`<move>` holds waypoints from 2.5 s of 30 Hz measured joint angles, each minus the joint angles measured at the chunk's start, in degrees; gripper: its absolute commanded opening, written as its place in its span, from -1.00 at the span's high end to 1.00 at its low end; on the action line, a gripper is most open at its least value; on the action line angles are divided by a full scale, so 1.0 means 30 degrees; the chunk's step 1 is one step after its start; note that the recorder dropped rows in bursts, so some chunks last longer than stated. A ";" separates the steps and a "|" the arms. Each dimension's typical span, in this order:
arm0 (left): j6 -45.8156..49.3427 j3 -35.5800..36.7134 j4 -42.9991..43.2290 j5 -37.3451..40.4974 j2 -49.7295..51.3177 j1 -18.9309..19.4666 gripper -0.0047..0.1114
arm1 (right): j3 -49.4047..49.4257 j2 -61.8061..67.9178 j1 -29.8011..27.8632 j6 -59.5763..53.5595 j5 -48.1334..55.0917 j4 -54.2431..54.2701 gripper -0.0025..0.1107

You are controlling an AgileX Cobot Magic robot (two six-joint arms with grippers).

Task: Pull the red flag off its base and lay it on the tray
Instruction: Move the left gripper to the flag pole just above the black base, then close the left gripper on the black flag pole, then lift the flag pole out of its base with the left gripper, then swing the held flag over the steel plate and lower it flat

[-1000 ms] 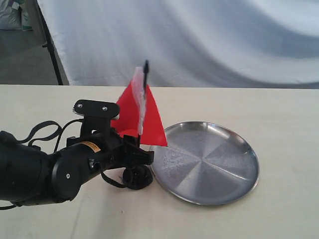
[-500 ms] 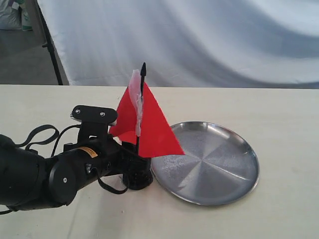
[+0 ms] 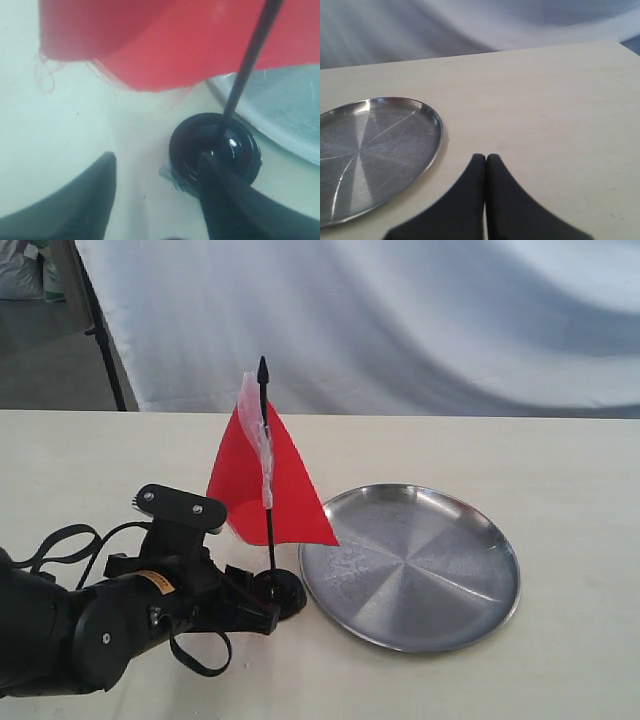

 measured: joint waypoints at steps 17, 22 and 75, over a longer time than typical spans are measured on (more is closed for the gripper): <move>-0.2849 -0.0957 0.1983 0.0000 0.0000 0.0000 0.10 | 0.0000 0.0000 0.0000 0.0000 0.0000 0.0000 0.96; -0.3152 -0.1305 0.2104 0.0000 0.0000 0.0000 0.10 | 0.0000 0.0000 0.0000 0.0000 0.0000 0.0000 0.96; -1.6954 -0.2214 1.2525 -0.4381 -0.2633 -0.0039 0.92 | 0.0000 0.0000 0.0000 0.0000 0.0000 0.0000 0.96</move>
